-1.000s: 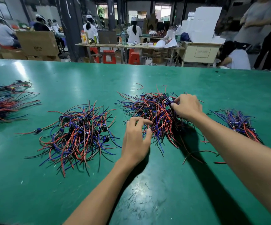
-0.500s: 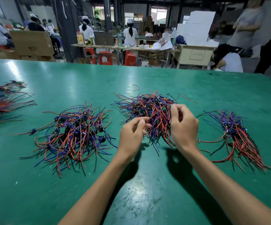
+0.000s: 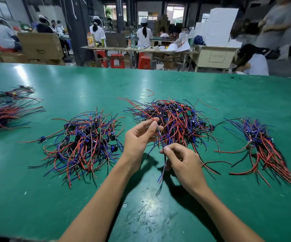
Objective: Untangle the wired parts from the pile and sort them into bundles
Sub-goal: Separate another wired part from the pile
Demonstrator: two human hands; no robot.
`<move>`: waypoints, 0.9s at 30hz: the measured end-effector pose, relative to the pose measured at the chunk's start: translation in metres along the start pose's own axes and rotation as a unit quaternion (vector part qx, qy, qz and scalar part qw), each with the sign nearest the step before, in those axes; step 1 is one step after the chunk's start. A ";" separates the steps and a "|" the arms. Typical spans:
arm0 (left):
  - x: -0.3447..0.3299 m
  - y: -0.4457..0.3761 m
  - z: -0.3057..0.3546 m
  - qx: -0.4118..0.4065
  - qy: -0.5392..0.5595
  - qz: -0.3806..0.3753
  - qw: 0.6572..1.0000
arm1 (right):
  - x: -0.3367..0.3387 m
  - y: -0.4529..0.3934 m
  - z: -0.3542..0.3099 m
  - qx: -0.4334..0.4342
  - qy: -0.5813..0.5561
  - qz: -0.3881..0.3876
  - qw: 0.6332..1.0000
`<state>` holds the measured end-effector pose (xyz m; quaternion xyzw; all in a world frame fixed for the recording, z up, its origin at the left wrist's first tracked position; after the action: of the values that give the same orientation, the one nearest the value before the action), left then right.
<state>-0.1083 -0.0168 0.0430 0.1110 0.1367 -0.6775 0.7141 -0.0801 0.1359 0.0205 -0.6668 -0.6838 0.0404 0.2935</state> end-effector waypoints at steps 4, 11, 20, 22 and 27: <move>0.009 -0.002 0.014 -0.043 -0.038 0.053 0.997 | 0.003 -0.001 0.003 -0.009 -0.002 0.027 1.000; 0.107 0.006 0.069 -0.142 -0.448 0.393 0.790 | 0.014 -0.001 0.010 -0.072 0.274 0.054 0.957; 0.087 0.009 0.057 -0.098 -0.517 0.455 0.719 | 0.024 -0.005 0.008 -0.025 0.363 0.030 0.931; 0.069 0.010 0.055 -0.185 -0.536 0.420 0.709 | 0.027 -0.005 0.006 0.010 0.290 0.056 0.955; 0.016 0.002 0.026 -0.175 -0.422 0.101 0.884 | 0.023 -0.002 -0.016 0.173 0.223 0.097 0.954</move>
<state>-0.1042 -0.0410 0.0620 -0.2985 -0.0729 -0.5499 0.7766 -0.0728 0.1513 0.0426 -0.6611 -0.5154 0.0362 0.5440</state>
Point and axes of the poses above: each hand's wrist, its own y-axis away from the middle knuckle, its own x-axis out of the back of the hand, z = x × y, the point moved 5 cm from there along -y, towards the middle knuckle, and after that the axes turned 8 degrees about x, right-handed, at the moved point
